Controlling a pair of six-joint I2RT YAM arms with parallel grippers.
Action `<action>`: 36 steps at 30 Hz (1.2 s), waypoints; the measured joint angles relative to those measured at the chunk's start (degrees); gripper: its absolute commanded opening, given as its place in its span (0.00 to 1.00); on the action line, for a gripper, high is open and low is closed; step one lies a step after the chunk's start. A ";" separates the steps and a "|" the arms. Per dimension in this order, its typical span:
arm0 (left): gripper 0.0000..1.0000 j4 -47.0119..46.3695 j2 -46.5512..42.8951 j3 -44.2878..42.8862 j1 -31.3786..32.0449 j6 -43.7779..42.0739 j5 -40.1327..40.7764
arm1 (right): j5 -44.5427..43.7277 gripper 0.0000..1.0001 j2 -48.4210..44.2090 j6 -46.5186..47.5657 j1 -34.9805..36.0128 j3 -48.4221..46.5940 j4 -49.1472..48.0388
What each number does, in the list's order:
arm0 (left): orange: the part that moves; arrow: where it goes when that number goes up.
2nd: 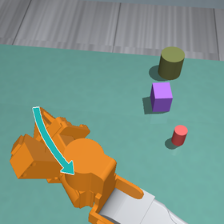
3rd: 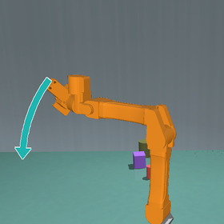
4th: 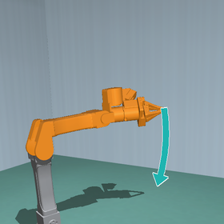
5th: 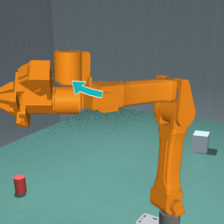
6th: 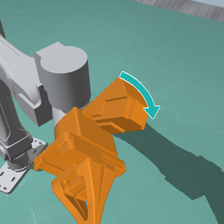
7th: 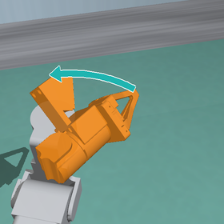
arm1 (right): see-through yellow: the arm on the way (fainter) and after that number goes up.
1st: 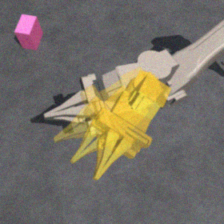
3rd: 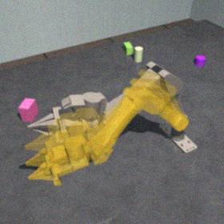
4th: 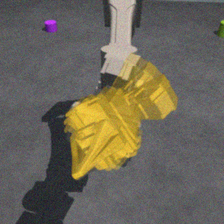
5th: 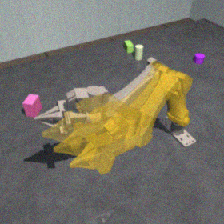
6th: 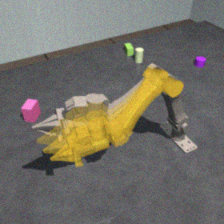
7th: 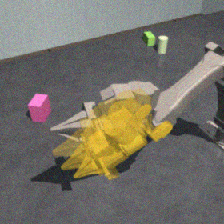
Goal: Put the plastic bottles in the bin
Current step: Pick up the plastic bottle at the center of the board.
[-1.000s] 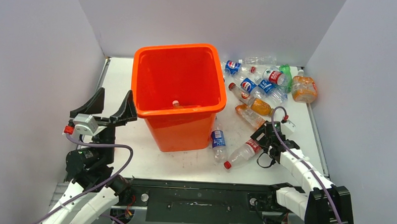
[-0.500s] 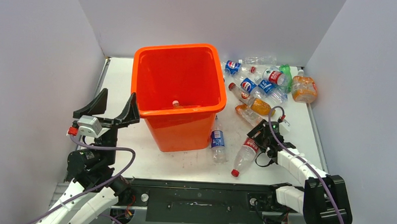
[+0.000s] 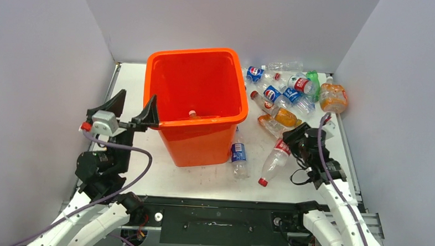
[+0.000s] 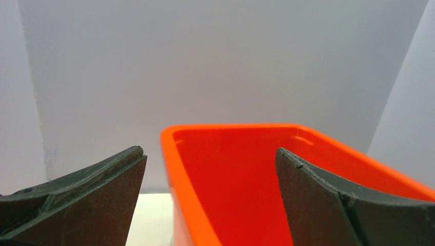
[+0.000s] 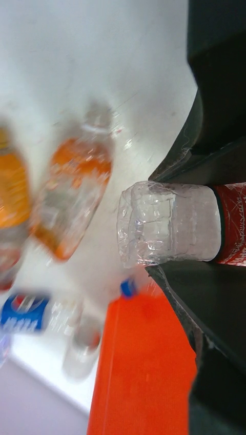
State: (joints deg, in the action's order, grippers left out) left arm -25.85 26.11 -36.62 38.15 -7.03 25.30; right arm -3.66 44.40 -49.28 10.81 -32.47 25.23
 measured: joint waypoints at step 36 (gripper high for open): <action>0.96 27.21 38.75 -44.24 21.51 29.40 -51.84 | 33.09 0.05 6.64 -13.57 5.86 -43.04 -48.52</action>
State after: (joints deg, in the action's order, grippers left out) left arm 1.37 64.86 -80.86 59.66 22.37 -26.55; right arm 29.43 51.05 -62.85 16.67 -75.50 -23.29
